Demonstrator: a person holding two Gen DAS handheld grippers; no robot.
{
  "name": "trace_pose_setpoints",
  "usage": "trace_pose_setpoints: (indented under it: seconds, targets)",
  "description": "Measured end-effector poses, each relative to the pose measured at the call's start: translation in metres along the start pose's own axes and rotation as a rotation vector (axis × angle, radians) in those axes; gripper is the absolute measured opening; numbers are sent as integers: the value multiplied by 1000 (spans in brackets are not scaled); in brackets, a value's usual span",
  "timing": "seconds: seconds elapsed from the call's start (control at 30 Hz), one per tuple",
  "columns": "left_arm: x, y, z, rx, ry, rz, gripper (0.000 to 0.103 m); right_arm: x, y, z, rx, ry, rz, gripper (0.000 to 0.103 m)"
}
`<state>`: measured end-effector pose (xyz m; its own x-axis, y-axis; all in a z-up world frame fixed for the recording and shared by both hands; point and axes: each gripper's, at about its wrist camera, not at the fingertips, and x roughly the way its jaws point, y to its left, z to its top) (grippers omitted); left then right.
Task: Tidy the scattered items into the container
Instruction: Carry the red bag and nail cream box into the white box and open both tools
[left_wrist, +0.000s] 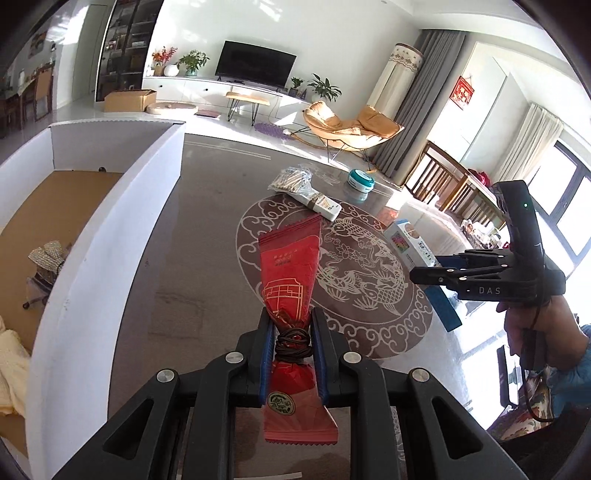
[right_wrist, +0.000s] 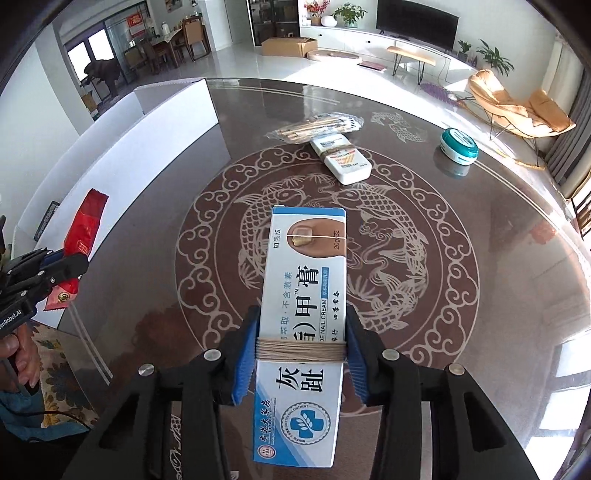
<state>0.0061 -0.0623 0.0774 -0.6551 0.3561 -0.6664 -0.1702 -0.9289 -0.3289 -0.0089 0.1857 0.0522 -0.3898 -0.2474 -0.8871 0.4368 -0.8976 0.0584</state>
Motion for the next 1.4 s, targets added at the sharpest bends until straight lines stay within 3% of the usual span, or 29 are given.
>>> trace_pose_setpoints:
  seconds: [0.13,0.3,0.37,0.47,0.63,0.9,0.93,0.97,1.0,1.07,1.1,1.23,1.4]
  targets:
    - [-56,48,16,-30,-84,88,19,-8,74,60,-132,-87,92,44]
    - [-93,134,49,-94,-105,242,19,-16,180,136,-282,-204,277,44]
    - [-93,167,62,-133,-99,290,19,-11,221,162,-325,-226,357,44]
    - [-76,211,73,-218,-67,298,19,11,271,191,-373,-219,433,44]
    - [-40,251,78,-272,5,342,19,70,314,219,-369,-189,429,44]
    - [-15,285,78,-349,71,445,23,138,313,229,-269,-146,368,46]
    - [-12,288,77,-354,94,469,27,142,310,229,-245,-134,355,59]
    - [-10,290,76,-357,107,490,39,144,305,228,-222,-127,343,79]
    - [-10,290,74,-356,109,505,54,143,300,228,-201,-131,340,85]
    - [-15,287,71,-347,91,526,70,134,287,225,-167,-163,354,88]
    - [-18,285,71,-341,79,534,73,126,278,224,-157,-182,363,88]
    - [-34,261,72,-306,32,518,73,91,234,204,-126,-283,346,92]
    - [-53,203,78,-188,-37,472,74,68,153,138,-126,-355,156,101]
